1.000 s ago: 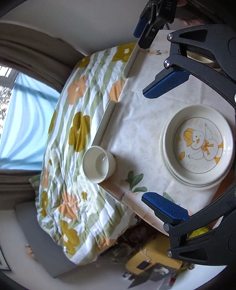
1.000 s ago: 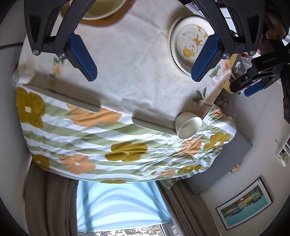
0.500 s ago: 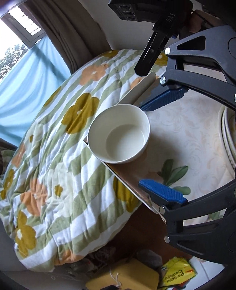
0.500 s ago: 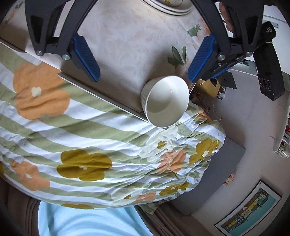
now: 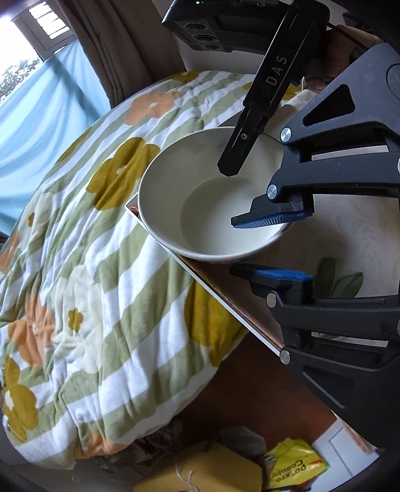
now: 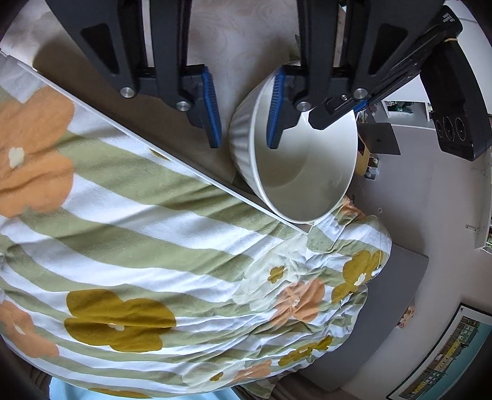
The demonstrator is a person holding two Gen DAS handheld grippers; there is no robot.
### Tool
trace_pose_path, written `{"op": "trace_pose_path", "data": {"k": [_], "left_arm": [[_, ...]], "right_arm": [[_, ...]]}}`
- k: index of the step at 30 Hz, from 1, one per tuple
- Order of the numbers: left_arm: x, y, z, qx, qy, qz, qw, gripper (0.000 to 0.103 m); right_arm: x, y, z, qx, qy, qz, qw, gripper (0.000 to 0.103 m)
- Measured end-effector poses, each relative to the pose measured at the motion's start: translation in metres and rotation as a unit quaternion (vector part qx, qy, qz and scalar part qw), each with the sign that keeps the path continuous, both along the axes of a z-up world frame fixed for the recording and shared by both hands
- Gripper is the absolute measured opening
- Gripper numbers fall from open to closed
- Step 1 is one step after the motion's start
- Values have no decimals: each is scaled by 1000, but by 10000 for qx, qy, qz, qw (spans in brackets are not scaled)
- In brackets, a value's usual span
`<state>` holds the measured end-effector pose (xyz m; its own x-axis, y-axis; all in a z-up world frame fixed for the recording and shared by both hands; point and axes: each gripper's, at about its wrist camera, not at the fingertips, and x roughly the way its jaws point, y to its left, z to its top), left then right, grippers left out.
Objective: Organize plates and bowls
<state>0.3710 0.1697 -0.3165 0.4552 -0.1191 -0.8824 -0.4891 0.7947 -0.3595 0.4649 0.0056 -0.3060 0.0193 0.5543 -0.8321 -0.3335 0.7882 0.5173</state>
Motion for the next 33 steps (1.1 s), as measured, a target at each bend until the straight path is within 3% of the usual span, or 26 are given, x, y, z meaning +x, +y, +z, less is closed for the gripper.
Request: {"op": "trace_pose_path", "data": {"k": [9, 18, 24, 33], "left_arm": [[2, -9, 7, 323, -10, -239, 9992, 21], [-12, -47, 58, 740, -380, -710, 9940, 21], [-44, -94, 106, 871, -739, -1029, 9881, 21], [-134, -206, 153, 898, -1101, -1519, 9781, 21]], "right_arm": [[-6, 1, 6, -98, -250, 32, 9996, 19], [-34, -34, 49, 36, -544, -399, 9977, 19], [-79, -84, 100, 158, -857, -776, 9932, 19], [-188, -184, 162, 97, -1401, -1217, 9826, 19]]}}
